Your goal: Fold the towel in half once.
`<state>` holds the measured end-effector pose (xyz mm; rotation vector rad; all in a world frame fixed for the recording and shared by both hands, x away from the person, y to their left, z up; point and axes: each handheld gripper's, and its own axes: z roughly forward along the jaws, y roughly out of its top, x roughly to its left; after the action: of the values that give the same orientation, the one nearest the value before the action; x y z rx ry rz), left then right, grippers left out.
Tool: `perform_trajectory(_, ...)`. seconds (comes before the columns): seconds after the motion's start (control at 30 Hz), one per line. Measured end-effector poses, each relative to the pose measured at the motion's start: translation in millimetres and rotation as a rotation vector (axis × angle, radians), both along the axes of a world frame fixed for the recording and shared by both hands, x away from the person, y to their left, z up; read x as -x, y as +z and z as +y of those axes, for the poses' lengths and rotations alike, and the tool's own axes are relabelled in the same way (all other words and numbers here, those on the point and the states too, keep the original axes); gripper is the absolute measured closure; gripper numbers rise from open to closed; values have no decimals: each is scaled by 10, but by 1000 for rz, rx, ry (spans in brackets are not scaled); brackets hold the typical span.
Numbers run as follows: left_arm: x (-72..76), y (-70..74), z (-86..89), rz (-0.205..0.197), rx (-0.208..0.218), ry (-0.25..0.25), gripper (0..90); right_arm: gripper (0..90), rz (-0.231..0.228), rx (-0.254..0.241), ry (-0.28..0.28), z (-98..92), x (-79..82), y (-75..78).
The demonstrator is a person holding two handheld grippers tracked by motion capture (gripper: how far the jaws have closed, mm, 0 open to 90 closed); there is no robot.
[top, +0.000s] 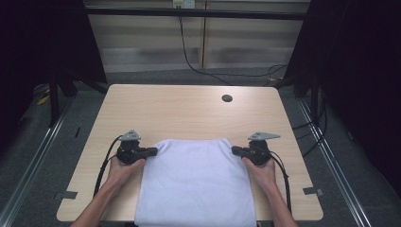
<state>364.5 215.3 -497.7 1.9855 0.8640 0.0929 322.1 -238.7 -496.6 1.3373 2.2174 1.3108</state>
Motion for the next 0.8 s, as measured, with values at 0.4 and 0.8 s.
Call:
perform_trajectory(0.4,-320,602,26,-109,107,62,872,882,-137,-58,-35,-168,-292,777)
perform_trajectory(0.8,-588,1552,105,-247,135,98,872,884,-259,-85,-64,-135,-769,1741)
